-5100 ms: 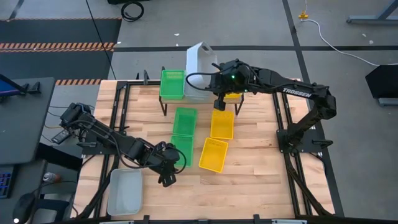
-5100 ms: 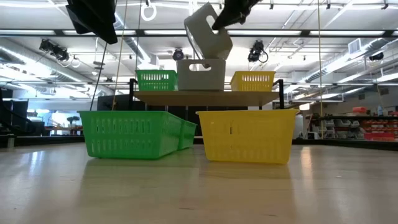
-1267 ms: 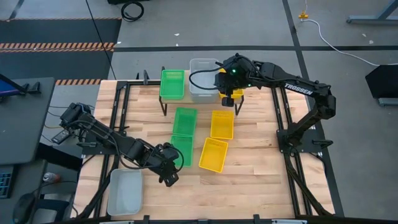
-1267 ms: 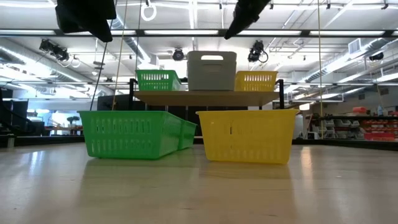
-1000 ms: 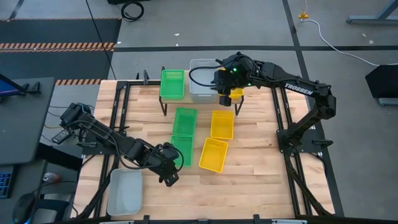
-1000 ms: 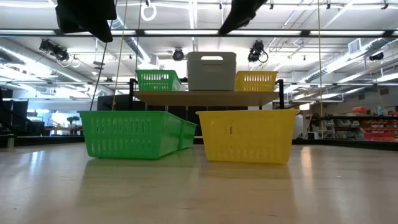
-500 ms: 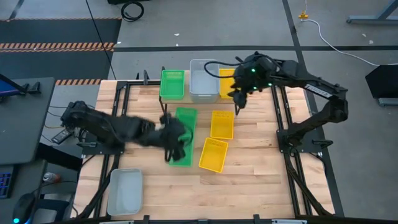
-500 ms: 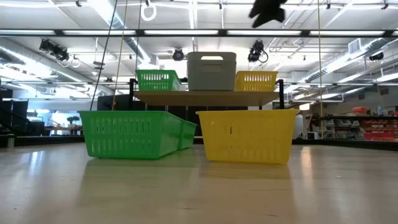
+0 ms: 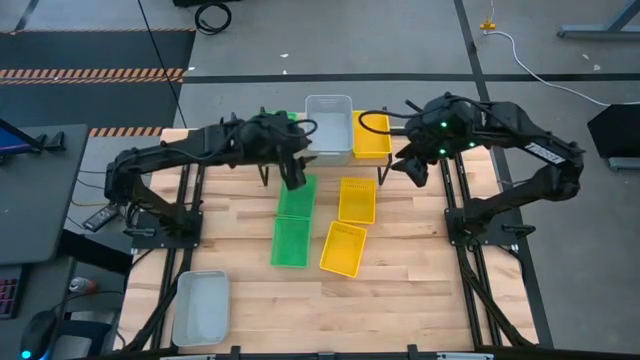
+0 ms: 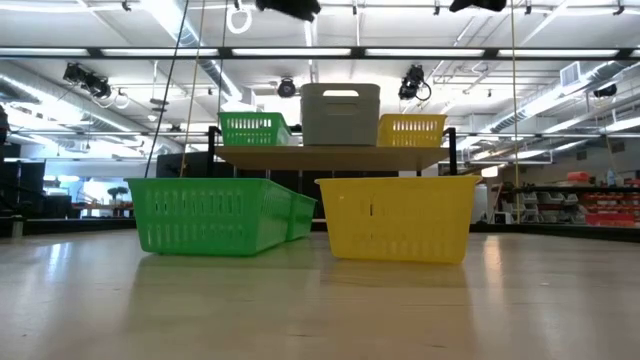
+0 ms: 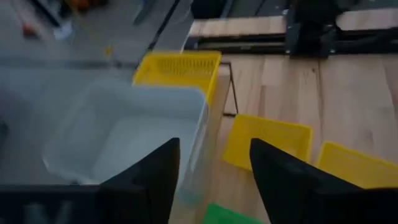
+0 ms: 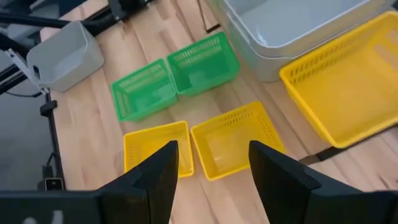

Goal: Stack baskets on shelf by color
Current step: Stack the right gray bin on top of the gray bin on the shelf

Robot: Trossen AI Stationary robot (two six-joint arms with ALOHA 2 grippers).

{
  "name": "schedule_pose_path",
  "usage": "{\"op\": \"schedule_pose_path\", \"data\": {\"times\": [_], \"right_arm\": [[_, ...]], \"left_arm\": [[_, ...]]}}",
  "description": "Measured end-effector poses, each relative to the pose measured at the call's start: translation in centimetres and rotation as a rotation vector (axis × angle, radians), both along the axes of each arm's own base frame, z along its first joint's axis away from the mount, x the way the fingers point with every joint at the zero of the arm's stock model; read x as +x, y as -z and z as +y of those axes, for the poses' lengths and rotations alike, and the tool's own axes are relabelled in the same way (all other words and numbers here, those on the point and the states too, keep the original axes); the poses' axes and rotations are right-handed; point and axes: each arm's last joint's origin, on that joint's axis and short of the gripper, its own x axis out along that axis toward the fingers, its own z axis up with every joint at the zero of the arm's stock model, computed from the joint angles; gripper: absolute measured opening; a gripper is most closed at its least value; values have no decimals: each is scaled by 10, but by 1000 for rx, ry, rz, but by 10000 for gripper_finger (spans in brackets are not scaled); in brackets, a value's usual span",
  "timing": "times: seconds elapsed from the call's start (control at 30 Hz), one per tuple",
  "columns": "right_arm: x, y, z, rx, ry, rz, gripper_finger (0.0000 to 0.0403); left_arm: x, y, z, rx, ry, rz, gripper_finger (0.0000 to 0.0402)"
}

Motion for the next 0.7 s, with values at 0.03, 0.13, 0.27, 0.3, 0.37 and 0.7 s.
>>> {"op": "schedule_pose_path", "data": {"times": [0.03, 0.13, 0.27, 0.3, 0.37, 0.7], "right_arm": [[-2, -1, 1, -1, 4, -5, 202], [-5, -2, 1, -2, 8, -11, 202], [-5, -2, 1, 3, 13, -11, 202], [-5, -2, 1, 8, 18, -12, 202], [-4, -2, 1, 11, 22, -9, 202], [-3, -1, 1, 11, 21, -6, 201]], "left_arm": [[2, 0, 0, 28, 19, 10, 213], [10, 14, 5, 50, 49, 104, 236], [20, 29, 13, 43, 43, 170, 254], [23, 33, 15, 47, 44, 183, 256], [28, 40, 21, 57, 44, 217, 255], [38, 72, 49, 10, 43, 356, 233]]}}
